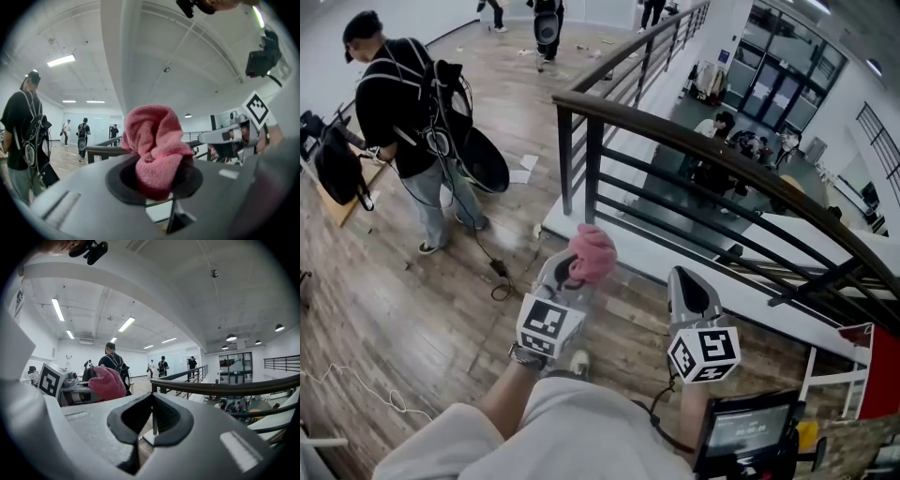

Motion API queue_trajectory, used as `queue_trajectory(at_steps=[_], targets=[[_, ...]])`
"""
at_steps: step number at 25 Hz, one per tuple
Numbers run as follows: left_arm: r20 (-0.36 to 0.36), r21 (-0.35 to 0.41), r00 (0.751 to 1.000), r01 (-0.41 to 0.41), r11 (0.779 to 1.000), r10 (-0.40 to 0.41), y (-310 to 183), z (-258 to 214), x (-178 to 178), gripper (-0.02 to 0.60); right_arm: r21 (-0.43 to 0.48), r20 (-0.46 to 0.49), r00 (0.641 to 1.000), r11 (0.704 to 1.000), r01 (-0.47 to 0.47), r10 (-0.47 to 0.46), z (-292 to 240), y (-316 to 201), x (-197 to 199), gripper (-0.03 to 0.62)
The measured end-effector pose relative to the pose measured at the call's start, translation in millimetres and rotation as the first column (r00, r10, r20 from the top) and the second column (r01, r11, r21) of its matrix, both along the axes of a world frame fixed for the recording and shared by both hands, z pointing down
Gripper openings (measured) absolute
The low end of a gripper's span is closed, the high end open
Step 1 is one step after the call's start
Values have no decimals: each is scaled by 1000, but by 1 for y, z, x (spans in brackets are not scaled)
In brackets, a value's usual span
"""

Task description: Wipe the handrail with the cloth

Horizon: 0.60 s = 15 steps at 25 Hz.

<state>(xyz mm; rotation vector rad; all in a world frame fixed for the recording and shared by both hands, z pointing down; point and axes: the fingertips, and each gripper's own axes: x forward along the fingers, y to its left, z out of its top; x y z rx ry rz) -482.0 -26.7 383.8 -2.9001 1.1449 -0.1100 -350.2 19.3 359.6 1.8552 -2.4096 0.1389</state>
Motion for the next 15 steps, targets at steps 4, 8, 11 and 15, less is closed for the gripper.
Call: queue_trajectory(at_steps=[4,8,11,15], targets=[[-5,2,1000,-9,1000,9,-21,0,2,95,4,0,1000,1000,-17,17,-2,-22,3,2],[-5,2,1000,-9,1000,9,-42,-1,6,95,14,0,1000,1000,-15,15,-6,-40,6,2],[-5,1,1000,-10,1000,10,-59,0,9,95,12,4,1000,1000,-14,14,-6,-58,8,2],[5,-7,1000,-16,1000,16,-79,3,17,95,10,10,1000,1000,-6,6,-6,-84,12,2]])
